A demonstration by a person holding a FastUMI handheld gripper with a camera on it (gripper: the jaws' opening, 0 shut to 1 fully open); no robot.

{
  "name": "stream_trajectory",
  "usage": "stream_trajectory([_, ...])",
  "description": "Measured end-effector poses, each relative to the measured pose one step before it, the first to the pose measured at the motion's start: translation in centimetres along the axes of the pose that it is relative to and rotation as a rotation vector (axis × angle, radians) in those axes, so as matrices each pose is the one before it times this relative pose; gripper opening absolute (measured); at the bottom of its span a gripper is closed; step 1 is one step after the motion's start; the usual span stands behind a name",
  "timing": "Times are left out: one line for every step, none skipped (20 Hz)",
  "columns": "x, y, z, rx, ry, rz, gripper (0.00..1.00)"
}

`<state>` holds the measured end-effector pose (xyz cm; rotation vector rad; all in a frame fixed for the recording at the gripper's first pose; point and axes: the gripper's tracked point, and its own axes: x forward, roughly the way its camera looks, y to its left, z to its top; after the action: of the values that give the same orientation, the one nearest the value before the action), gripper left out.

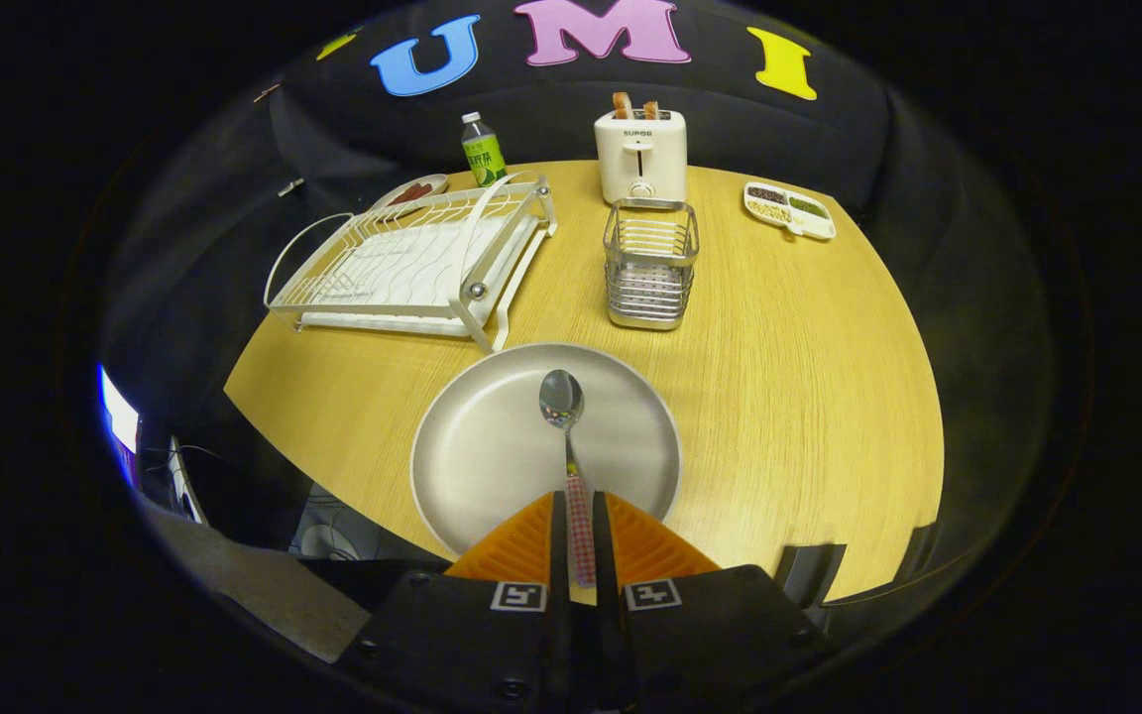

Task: Take the plate from the dish rack, then take the spoon from the basket and place it into the plate.

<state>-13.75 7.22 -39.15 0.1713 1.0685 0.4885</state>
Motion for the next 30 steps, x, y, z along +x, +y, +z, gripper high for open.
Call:
stream_trajectory([0.062, 0.056, -0.097, 0.01134, 0.00398, 0.00155, 0.14])
stream_trajectory([0.177, 0.065, -0.010, 0.00967, 0.00095, 0.00163, 0.18])
stream_trajectory([0.058, 0.050, 0.024, 0.00550, -0.00102, 0.00153, 0.22])
stream_trajectory([0.030, 0.069, 0.014, 0.00263, -0.00085, 0.00064, 0.31])
stream_trajectory([-0.019, 0.047, -0.054, 0.00095, -0.00040, 0.00070, 0.40])
stream_trajectory([-0.091, 0.059, -0.011, -0.00007, 0.00035, 0.00133, 0.49])
stream_trajectory([0.016, 0.061, -0.066, -0.00096, -0.00034, -0.00021, 0.53])
stream_trajectory([0.018, 0.021, -0.044, -0.00033, 0.00052, 0.00031, 0.61])
stream_trajectory([-0.013, 0.088, -0.088, 0.00039, -0.00031, 0.00067, 0.66])
stream_trajectory([-0.090, 0.063, -0.033, 0.00159, -0.00019, 0.00198, 0.78])
stream_trajectory([-0.027, 0.051, -0.023, 0.00175, -0.00005, 0.00160, 0.80])
stream_trajectory([-0.115, 0.095, 0.012, 0.00074, -0.00100, 0.00159, 0.83])
stream_trajectory([-0.163, 0.031, 0.041, 0.00189, -0.00247, 0.00048, 0.85])
stream_trajectory([-0.226, 0.023, 0.224, 0.00560, -0.00480, 0.00190, 0.93])
stream_trajectory([-0.390, 0.090, 0.395, 0.00765, -0.01145, 0.00217, 0.96])
stream_trajectory([-0.497, -0.008, 0.760, 0.00618, -0.01844, -0.00088, 0.98])
stream_trajectory([-0.634, 0.109, 1.156, 0.00365, -0.02832, 0.00020, 0.99])
stream_trajectory([-0.638, -0.091, 1.576, -0.00156, -0.03902, -0.00579, 1.00])
stream_trajectory([-0.820, -0.260, 1.828, -0.00735, -0.04383, -0.01328, 0.99])
stream_trajectory([-0.890, -0.355, 2.112, -0.01101, -0.05070, -0.01795, 0.99])
stream_trajectory([-0.900, -0.254, 2.543, -0.01205, -0.05982, -0.01574, 0.99])
stream_trajectory([-0.924, -0.283, 2.670, -0.01500, -0.06275, -0.01638, 0.99])
stream_trajectory([-1.015, -0.354, 2.801, -0.02007, -0.06422, -0.01725, 0.99])
stream_trajectory([-0.792, -0.281, 2.776, -0.02461, -0.06492, -0.01608, 0.99])
stream_trajectory([-0.863, -0.274, 2.937, -0.02920, -0.06795, -0.01713, 0.99])
stream_trajectory([-0.724, -0.325, 2.818, -0.03345, -0.06314, -0.01756, 0.99])
stream_trajectory([-0.743, -0.233, 2.486, -0.03546, -0.05778, -0.01426, 0.99])
stream_trajectory([-0.507, -0.122, 2.336, -0.03511, -0.04812, -0.00947, 0.99])
stream_trajectory([-0.698, -0.219, 2.237, -0.02973, -0.04398, -0.01202, 0.99])
stream_trajectory([-0.418, 0.083, 1.847, -0.01835, -0.04057, -0.00425, 0.99])
